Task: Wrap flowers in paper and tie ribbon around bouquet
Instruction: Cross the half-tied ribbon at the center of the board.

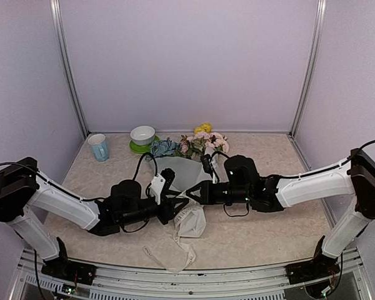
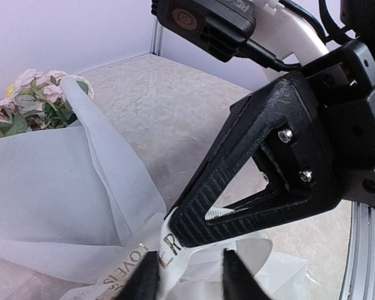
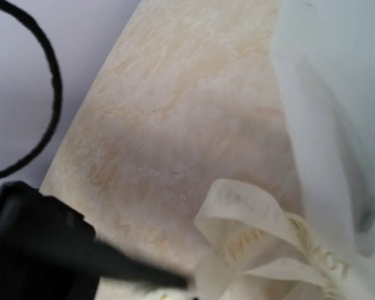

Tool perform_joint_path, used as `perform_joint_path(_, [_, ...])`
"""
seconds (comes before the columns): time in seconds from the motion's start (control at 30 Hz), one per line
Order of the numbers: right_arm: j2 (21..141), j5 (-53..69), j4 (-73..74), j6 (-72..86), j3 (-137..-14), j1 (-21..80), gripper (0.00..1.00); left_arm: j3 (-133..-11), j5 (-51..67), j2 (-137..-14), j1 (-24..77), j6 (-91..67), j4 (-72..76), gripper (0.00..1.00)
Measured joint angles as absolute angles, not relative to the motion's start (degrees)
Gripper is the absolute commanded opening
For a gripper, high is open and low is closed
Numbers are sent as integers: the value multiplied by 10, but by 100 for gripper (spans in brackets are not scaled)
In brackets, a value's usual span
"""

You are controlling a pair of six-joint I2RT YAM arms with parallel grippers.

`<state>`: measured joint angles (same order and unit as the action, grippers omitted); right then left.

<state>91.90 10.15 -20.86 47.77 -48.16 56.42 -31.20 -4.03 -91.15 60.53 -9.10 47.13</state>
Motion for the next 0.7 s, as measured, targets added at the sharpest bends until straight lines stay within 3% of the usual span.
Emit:
perform_joint_path(0.13, [921,102,-195,471,-490,558,0,-312,12,-913,590,-100,479,85])
perform_joint_path(0.23, [923,102,-196,466,-503,556,0,-313,33,-927,593,-100,499,84])
perform_joint_path(0.5, [927,103,-199,462,-509,556,0,-355,-18,-963,608,-70,476,51])
perform_joint_path(0.7, [927,103,-201,462,-508,556,0,-358,-51,-963,608,-58,475,11])
